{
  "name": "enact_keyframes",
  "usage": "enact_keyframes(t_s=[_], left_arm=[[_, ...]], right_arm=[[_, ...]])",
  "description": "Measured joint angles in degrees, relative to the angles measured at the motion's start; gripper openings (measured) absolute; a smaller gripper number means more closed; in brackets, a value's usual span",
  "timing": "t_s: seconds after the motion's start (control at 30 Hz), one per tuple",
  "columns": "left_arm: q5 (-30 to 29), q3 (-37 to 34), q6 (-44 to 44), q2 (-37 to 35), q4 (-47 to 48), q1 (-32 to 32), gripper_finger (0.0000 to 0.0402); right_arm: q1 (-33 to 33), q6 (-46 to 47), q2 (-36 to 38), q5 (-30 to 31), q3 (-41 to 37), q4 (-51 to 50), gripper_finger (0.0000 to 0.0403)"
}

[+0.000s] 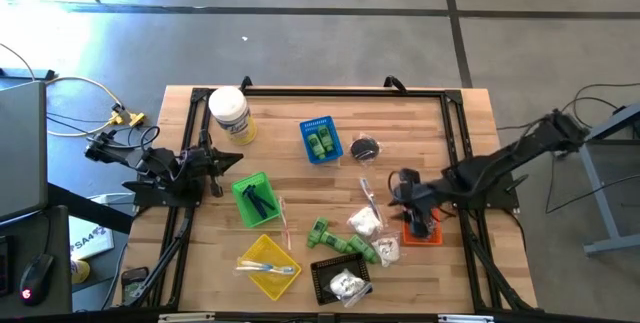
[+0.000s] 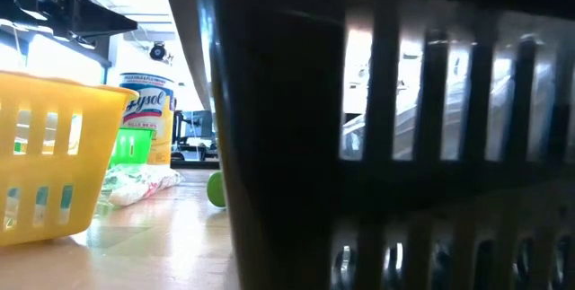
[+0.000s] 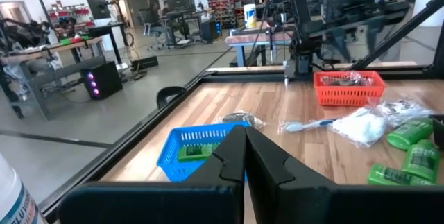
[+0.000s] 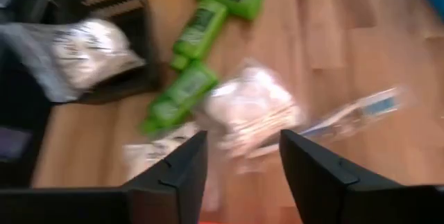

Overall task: Pick & Place Travel size toiletries
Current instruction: Put the cotton pack into the black bin

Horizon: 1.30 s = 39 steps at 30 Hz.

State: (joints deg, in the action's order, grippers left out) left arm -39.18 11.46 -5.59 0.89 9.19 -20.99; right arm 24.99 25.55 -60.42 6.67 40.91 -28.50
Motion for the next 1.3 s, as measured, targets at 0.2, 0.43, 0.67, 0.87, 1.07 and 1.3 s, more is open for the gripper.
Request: enact_keyframes(t_s=[0.2, 0.43, 0.67, 0.87, 1.07, 1.3], left_arm=[[-0.02, 0.00, 0.00, 0.00, 0.00, 0.00, 0.0000], [-0.02, 0.00, -0.04, 0.00, -0.02, 0.00, 0.0000], [-0.04, 0.00, -0.13, 0.00, -0.31, 0.00, 0.0000], [-0.04, 0.00, -0.13, -0.02, -0.59, 0.00, 0.0000], [-0.04, 0.00, -0.13, -0.01, -0.59, 0.00, 0.0000], [-0.07, 0.00, -0.13, -0.01, -0.55, 0.00, 0.0000]], right_arm=[[11.74, 8.57, -2.17, 4.31, 0.06, 4.77, 0.0187], [17.88, 13.74, -11.28, 4.93, 0.67, 7.53, 0.0188], [18.22, 13.85, -22.23, 0.90, 7.56, 0.26, 0.0188], [21.42, 15.15, -28.16, 2.50, 12.17, -5.65, 0.0188], [23.87, 15.29, -32.89, 9.94, 14.50, -8.10, 0.0188], [23.78, 15.40, -34.21, 10.16, 14.77, -9.14, 0.0188]])
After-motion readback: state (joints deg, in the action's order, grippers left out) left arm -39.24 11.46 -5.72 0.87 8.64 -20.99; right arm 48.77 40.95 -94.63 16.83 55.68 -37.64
